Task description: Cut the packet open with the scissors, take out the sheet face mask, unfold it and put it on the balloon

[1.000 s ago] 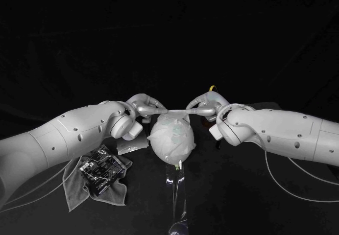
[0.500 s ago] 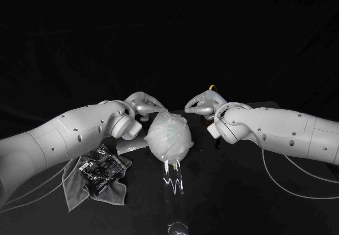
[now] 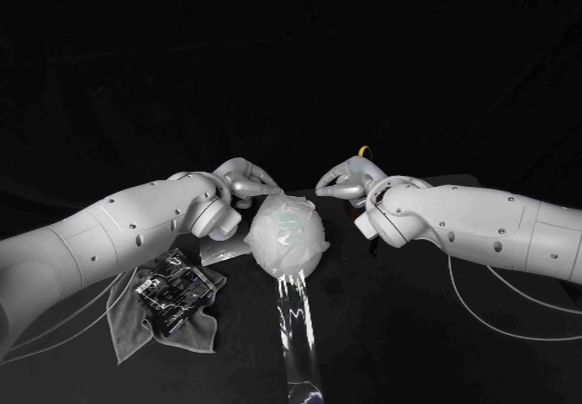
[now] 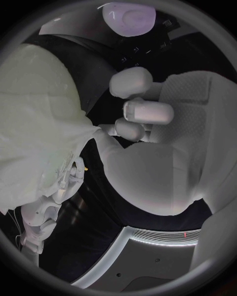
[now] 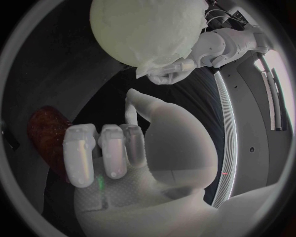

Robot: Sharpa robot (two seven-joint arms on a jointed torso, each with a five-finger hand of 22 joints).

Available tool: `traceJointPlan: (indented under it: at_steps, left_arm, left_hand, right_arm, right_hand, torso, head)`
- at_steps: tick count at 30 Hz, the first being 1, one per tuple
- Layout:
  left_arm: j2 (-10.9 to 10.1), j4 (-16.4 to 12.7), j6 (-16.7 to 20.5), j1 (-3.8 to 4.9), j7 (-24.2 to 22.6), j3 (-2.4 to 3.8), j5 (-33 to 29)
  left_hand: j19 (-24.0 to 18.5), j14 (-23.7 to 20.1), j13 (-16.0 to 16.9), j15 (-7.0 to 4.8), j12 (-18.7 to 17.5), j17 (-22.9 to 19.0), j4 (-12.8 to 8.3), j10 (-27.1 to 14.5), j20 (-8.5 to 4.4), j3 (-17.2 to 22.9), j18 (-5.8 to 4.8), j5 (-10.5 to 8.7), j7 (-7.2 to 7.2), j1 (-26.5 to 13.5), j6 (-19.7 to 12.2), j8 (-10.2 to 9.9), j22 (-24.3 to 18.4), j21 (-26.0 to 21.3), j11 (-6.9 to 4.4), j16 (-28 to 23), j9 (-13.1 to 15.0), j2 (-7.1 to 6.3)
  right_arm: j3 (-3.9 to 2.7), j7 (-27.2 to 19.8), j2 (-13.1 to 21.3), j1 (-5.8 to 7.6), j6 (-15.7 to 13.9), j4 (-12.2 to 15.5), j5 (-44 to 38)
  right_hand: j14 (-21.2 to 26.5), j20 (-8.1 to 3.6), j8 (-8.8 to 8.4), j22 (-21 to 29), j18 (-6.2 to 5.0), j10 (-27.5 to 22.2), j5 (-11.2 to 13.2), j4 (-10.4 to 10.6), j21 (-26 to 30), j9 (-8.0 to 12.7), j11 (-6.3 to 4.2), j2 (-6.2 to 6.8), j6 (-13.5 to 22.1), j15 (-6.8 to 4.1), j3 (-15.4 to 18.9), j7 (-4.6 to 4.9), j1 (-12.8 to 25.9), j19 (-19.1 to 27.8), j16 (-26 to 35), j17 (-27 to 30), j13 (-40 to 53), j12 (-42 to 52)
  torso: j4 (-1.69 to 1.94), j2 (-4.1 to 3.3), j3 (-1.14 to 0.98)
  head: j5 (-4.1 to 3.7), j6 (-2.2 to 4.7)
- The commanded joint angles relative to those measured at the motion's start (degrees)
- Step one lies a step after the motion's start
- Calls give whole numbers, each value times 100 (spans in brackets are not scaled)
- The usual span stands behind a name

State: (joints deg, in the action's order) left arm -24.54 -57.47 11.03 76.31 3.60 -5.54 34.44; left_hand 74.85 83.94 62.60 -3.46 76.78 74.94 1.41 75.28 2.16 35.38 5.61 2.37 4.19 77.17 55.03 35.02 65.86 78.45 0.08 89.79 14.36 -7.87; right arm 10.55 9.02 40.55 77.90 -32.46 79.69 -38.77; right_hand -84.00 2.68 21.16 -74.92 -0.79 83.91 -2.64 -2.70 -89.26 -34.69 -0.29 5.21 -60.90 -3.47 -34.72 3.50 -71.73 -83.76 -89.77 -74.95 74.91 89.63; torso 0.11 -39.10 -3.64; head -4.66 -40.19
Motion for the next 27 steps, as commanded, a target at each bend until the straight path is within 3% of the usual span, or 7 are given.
traceJointPlan:
  at_steps: [1, 8, 10, 11, 14, 18, 27]
  left_arm:
    - [-3, 37, 67, 6, 302, 7, 288]
    - [-33, 67, 99, 6, 451, 4, 362]
    - [-42, 65, 144, 6, 466, 4, 344]
    - [-46, 63, 156, 6, 472, 4, 340]
    - [-60, 50, 169, 6, 497, 4, 330]
    - [-88, 26, 167, 6, 524, 3, 335]
    - [-141, 12, 290, 6, 462, 0, 299]
  left_hand:
    - [34, 606, -17, 4, -15, 1506, -16, 26, 3, 54, -16, 40, 9, -25, -46, 14, -15, 0, -17, 21, 510, 11]
    - [26, 606, -33, 18, -30, 1506, -54, 19, 11, 132, -13, 40, 34, -42, -83, 8, -32, -7, 1, 21, 518, -4]
    - [8, 601, -384, 54, -230, 1491, -86, -196, 28, 212, -9, 43, 108, -43, -275, -120, -61, -22, 58, 18, 468, 11]
    - [-22, 582, -1226, 155, -761, 1438, -78, -766, 89, 328, -11, 41, 257, -107, -604, -399, -107, -46, 184, 7, 335, -38]
    - [-48, 568, -1769, 257, -1132, 1397, -128, -1151, 181, 446, -4, 42, 384, -141, -781, -628, -142, -64, 292, 0, 207, -151]
    - [-73, 558, -2154, 362, -1382, 1370, -237, -1448, 283, 490, 4, 39, 507, -157, -962, -841, -172, -79, 406, -6, 90, -378]
    - [-98, 552, -2538, 451, -1584, 1354, -460, -1736, 403, 616, 23, 38, 572, -55, -1179, -1113, -186, -75, 486, -8, -67, -509]
  right_arm:
    - [-2, -40, 45, 6, 1, 52, -139]
    - [0, -235, 190, 7, -168, 175, -93]
    - [1, -304, 228, 7, -216, 203, -64]
    - [1, -325, 239, 7, -231, 212, -55]
    - [2, -400, 282, 5, -273, 250, -13]
    - [4, -511, 351, 1, -322, 330, 46]
    - [8, -790, 492, -14, -285, 568, 115]
  right_hand:
    - [-600, -13, -3, -1468, 49, 609, -13, 24, 35, -281, -30, -62, 68, -34, -26, 4, 96, -552, -23, -1505, 1509, 37]
    - [-600, 25, -224, -1398, -2, 609, -11, 180, 228, -244, 56, 81, 406, 29, 233, 112, 418, -425, -23, -1505, 1509, 37]
    - [-600, 60, -343, -1354, -32, 609, -7, 265, 348, -200, 119, 118, 536, 84, 346, 190, 527, -346, -23, -1505, 1509, 37]
    - [-600, 60, -343, -1354, -32, 609, -7, 265, 348, -200, 119, 118, 536, 84, 346, 190, 527, -346, -23, -1505, 1509, 37]
    - [-600, 128, -512, -1298, -69, 609, -12, 330, 502, -129, 215, 162, 690, 166, 480, 295, 577, -246, -23, -1505, 1509, 37]
    - [-600, 166, -580, -1264, -93, 525, -12, 341, 597, -100, 241, 157, 702, 195, 542, 323, 542, -186, -23, -1505, 1417, -165]
    - [-600, 204, -664, -1207, -134, 445, -12, 341, 758, -64, 264, 144, 709, 217, 608, 347, 474, -84, -23, -1505, 1323, -359]
  torso:
    - [2, 4, 5]
    - [2, 4, 1]
    - [1, 0, 2]
    - [1, -3, 0]
    - [1, -5, -1]
    - [0, -3, 0]
    - [2, 2, 4]
  head:
    - [-11, 3]
    - [-13, 5]
    - [-11, 7]
    - [-12, 11]
    - [2, 17]
    - [2, 22]
    - [15, 16]
